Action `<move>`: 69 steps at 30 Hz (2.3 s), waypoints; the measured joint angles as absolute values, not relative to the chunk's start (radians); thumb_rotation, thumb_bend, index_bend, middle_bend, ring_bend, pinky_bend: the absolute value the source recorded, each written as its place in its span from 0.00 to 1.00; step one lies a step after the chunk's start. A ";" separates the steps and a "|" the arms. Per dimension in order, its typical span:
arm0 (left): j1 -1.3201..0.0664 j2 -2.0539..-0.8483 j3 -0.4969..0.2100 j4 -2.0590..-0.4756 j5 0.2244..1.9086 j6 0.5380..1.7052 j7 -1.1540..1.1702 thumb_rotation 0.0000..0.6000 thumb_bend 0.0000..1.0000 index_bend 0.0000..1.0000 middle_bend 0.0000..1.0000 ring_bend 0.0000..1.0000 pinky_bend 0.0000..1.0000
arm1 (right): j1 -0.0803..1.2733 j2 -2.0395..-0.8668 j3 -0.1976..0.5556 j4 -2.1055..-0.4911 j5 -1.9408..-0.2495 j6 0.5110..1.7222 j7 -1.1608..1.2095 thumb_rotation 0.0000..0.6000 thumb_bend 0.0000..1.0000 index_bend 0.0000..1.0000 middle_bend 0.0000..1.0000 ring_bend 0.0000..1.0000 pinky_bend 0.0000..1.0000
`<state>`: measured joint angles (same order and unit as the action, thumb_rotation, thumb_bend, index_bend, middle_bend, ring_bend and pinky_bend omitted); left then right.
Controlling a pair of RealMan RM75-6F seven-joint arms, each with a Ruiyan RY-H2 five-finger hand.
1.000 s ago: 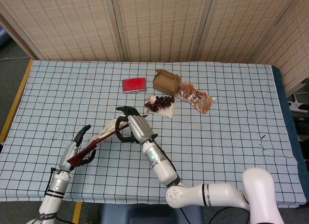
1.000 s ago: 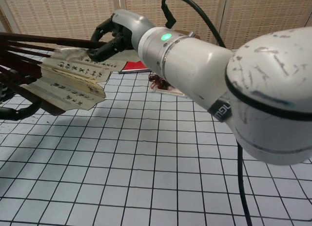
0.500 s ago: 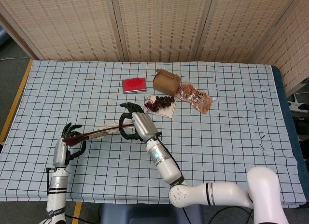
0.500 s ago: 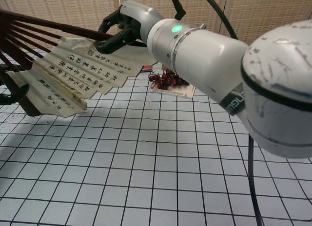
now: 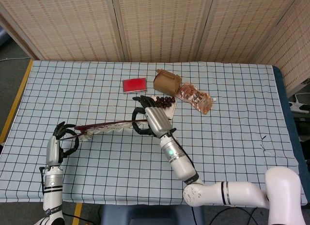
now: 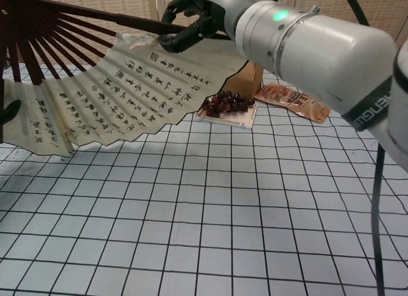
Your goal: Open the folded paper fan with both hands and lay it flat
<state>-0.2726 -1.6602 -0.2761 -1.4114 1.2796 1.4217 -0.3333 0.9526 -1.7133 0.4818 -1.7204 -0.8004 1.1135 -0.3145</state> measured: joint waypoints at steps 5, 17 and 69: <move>-0.276 -1.653 -0.294 -1.401 1.273 1.428 -0.317 1.00 0.47 0.67 0.30 0.11 0.16 | 0.936 -1.665 0.462 -1.742 -0.841 1.127 -0.328 1.00 0.51 0.72 0.10 0.00 0.02; -0.277 -1.669 -0.295 -1.343 1.279 1.447 -0.302 1.00 0.47 0.61 0.31 0.11 0.15 | 0.887 -1.589 0.378 -1.778 -0.959 1.156 -0.344 1.00 0.51 0.72 0.10 0.00 0.03; -0.260 -1.454 -0.079 -1.228 1.435 1.319 -0.479 1.00 0.43 0.00 0.00 0.00 0.07 | 0.602 -1.347 -0.057 -1.795 -1.244 1.077 -0.390 1.00 0.19 0.00 0.00 0.00 0.00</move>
